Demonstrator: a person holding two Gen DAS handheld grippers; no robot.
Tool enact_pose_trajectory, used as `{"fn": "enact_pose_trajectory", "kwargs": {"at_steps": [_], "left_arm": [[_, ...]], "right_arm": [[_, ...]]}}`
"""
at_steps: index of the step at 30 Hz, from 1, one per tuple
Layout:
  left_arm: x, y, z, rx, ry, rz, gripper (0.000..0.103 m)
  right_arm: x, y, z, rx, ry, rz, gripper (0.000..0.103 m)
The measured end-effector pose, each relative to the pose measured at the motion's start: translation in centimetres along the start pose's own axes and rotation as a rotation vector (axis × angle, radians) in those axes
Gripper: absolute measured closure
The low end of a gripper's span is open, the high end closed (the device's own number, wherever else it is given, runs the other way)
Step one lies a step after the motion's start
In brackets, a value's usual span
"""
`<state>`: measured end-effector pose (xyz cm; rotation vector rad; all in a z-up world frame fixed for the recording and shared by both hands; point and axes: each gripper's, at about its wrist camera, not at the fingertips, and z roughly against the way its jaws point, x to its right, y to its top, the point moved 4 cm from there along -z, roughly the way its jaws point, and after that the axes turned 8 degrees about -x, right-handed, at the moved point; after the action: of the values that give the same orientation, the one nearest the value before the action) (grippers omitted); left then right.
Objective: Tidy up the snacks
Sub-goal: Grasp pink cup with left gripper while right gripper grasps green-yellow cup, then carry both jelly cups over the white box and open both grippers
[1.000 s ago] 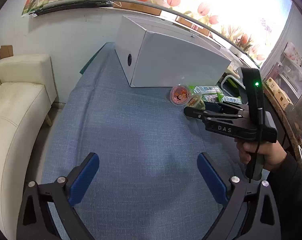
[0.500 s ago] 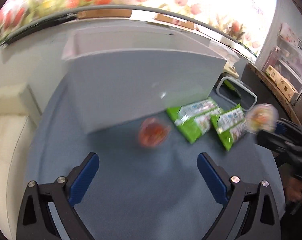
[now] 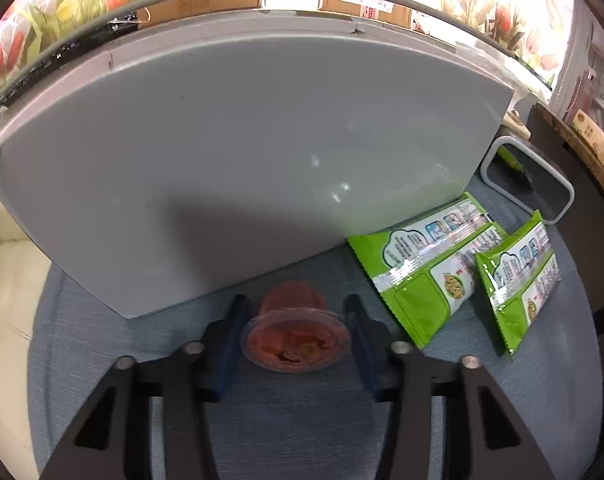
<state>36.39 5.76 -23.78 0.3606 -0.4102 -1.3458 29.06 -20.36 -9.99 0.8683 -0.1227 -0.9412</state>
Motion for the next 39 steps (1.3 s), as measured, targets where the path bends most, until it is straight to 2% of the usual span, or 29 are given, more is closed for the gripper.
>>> {"fn": "enact_pose_trajectory", "kwargs": {"at_steps": [4, 8, 13, 17, 22, 28, 29, 31, 35, 38, 39], "left_arm": [[-0.6, -0.3, 0.0, 0.011, -0.021, 0.020, 0.052], [-1.0, -1.7, 2.1, 0.055, -0.037, 0.004, 0.052], [-1.6, -2.5, 6.5, 0.129, -0.087, -0.001, 0.052], [-2.3, -1.5, 11.5, 0.215, -0.088, -0.003, 0.052], [-3.8, -1.3, 16.4, 0.291, -0.094, 0.000, 0.052], [-4.4, 0.8, 17.0, 0.302, -0.094, -0.006, 0.052], [-4.4, 1.1, 17.3, 0.303, -0.091, -0.003, 0.052], [-5.0, 1.9, 17.2, 0.308, -0.094, 0.003, 0.052], [-5.6, 3.9, 17.2, 0.312, -0.103, 0.022, 0.052], [-6.0, 5.6, 17.1, 0.317, -0.103, 0.030, 0.052], [-6.2, 6.3, 17.0, 0.316, -0.100, 0.033, 0.052]], "right_arm": [[0.0, 0.6, -0.7, -0.005, 0.000, -0.002, 0.053], [-0.8, 2.9, -2.5, -0.014, 0.016, 0.008, 0.053], [-3.4, 7.8, -6.2, -0.022, -0.008, 0.091, 0.053], [-4.8, 12.5, -9.9, -0.035, -0.022, 0.121, 0.053], [-6.3, 17.2, -15.3, -0.090, -0.037, 0.148, 0.053], [-7.0, 19.1, -21.7, -0.208, -0.121, 0.168, 0.051], [-7.0, 19.2, -22.0, -0.209, -0.121, 0.170, 0.049], [-6.9, 19.6, -22.3, -0.191, -0.128, 0.158, 0.034], [-6.3, 20.3, -21.0, -0.150, -0.150, 0.150, 0.031], [-5.8, 20.5, -18.5, -0.095, -0.165, 0.140, 0.030], [-5.5, 20.3, -17.4, -0.077, -0.164, 0.133, 0.027]]}}
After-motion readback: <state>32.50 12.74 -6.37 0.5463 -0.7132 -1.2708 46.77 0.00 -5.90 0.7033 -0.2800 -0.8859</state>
